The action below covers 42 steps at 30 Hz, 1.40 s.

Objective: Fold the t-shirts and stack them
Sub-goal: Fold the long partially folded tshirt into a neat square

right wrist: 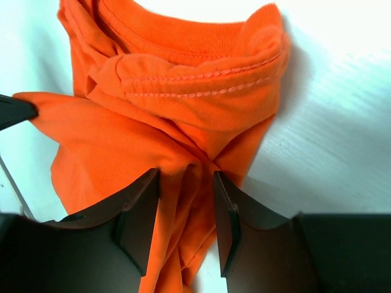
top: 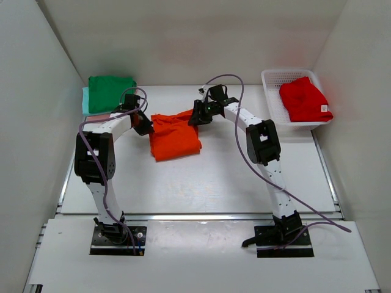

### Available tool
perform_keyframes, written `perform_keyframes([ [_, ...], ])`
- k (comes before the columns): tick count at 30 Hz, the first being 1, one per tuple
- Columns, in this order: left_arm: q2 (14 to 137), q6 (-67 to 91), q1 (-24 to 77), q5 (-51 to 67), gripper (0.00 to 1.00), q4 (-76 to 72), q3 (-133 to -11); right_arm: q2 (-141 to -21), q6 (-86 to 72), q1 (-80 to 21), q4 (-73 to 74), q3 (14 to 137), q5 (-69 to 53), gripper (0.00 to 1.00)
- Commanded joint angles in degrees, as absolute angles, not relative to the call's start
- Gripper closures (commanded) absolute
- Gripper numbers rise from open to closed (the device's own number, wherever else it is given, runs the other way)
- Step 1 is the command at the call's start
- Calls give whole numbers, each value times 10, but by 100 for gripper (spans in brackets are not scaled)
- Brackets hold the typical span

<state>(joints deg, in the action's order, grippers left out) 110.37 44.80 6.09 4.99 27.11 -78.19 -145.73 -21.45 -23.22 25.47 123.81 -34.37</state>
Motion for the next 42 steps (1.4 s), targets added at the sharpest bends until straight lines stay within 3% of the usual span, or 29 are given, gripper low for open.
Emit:
perform_keyframes([
  [1, 1066, 442, 57, 55, 100, 259, -773, -1457, -213, -216, 201, 1239, -388, 62],
  [14, 1048, 432, 54, 70, 100, 232, -748, -1492, -200, -231, 192, 1259, -468, 60],
  [15, 1045, 432, 54, 72, 100, 226, -746, -1496, -200, -235, 189, 1264, -469, 62],
  [17, 1044, 430, 54, 74, 100, 222, -738, -1493, -199, -241, 193, 1265, -461, 86],
  [19, 1040, 427, 53, 80, 100, 218, -729, -1484, -191, -241, 189, 1262, -457, 97],
  [24, 1005, 413, 52, 87, 100, 198, -690, -1443, -192, -243, 157, 1226, -428, 99],
  [34, 900, 381, 54, 147, 100, 202, -616, -1184, -208, -248, -22, 843, -404, 100],
  [42, 745, 376, 83, 171, 100, 207, -476, -1019, -194, -299, -40, 670, -374, 99],
])
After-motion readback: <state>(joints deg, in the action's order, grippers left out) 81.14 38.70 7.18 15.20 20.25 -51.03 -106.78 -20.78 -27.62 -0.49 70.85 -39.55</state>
